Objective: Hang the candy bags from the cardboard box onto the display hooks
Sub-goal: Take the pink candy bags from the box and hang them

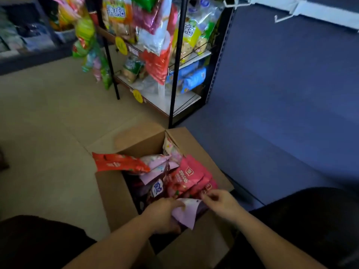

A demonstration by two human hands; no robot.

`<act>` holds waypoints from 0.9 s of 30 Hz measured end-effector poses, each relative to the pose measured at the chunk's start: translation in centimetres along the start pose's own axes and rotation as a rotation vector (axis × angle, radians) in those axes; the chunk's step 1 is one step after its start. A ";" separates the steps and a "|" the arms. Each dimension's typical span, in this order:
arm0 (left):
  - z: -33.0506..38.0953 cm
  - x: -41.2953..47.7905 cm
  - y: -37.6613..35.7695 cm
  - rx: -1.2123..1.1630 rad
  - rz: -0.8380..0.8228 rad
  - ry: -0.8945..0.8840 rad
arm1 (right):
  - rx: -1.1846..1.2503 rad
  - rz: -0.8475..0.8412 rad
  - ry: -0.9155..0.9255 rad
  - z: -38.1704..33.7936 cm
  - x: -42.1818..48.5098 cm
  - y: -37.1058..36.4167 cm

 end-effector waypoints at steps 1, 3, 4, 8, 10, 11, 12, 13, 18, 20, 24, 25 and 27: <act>0.0 0.1 -0.2 0.083 0.029 -0.027 | -0.008 -0.003 0.003 0.2 0.2 -0.4; 0.7 0.3 -0.5 0.257 0.087 -0.106 | -0.025 -0.009 -0.003 0.0 0.6 -0.8; 1.1 0.4 -0.7 0.336 0.097 -0.145 | -0.035 -0.015 -0.010 -0.1 0.8 -0.8; 3.1 0.2 -1.4 0.512 0.108 -0.185 | -0.129 -0.069 0.016 0.6 0.6 -0.7; 3.9 -0.1 -1.1 0.497 0.144 -0.161 | -0.188 -0.082 0.086 0.9 0.5 -0.9; 4.2 0.0 -0.9 0.483 0.176 -0.168 | -0.253 -0.082 0.142 1.0 0.6 -1.1; 4.5 0.0 -0.4 0.449 0.232 -0.187 | -0.345 -0.076 0.210 1.1 0.6 -1.3; 4.7 0.0 0.5 0.400 0.326 -0.208 | -0.460 -0.057 0.284 1.1 0.6 -1.6; 1.0 0.5 5.0 0.203 0.679 0.041 | -0.594 0.085 0.525 0.8 1.0 -2.9; -1.6 0.6 4.9 0.127 0.605 0.163 | -0.578 0.087 0.545 0.7 1.3 -3.1; -3.5 0.4 3.7 -0.094 0.631 0.261 | -0.254 0.192 0.445 -0.9 1.4 -2.7; -3.6 0.5 3.6 -0.162 0.646 0.292 | -0.203 0.195 0.419 -1.9 1.3 -2.5; -3.5 0.6 4.2 -0.317 0.701 0.351 | -0.183 0.181 0.371 -3.9 1.3 -1.9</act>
Point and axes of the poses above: each hand's wrist, its own x-axis towards the middle knuckle, its own y-axis out of the back of the hand, z = x × y, the point moved 3 cm from there along x, towards the middle knuckle, and after that the axes turned 12 degrees about z, right-handed, at the moved point
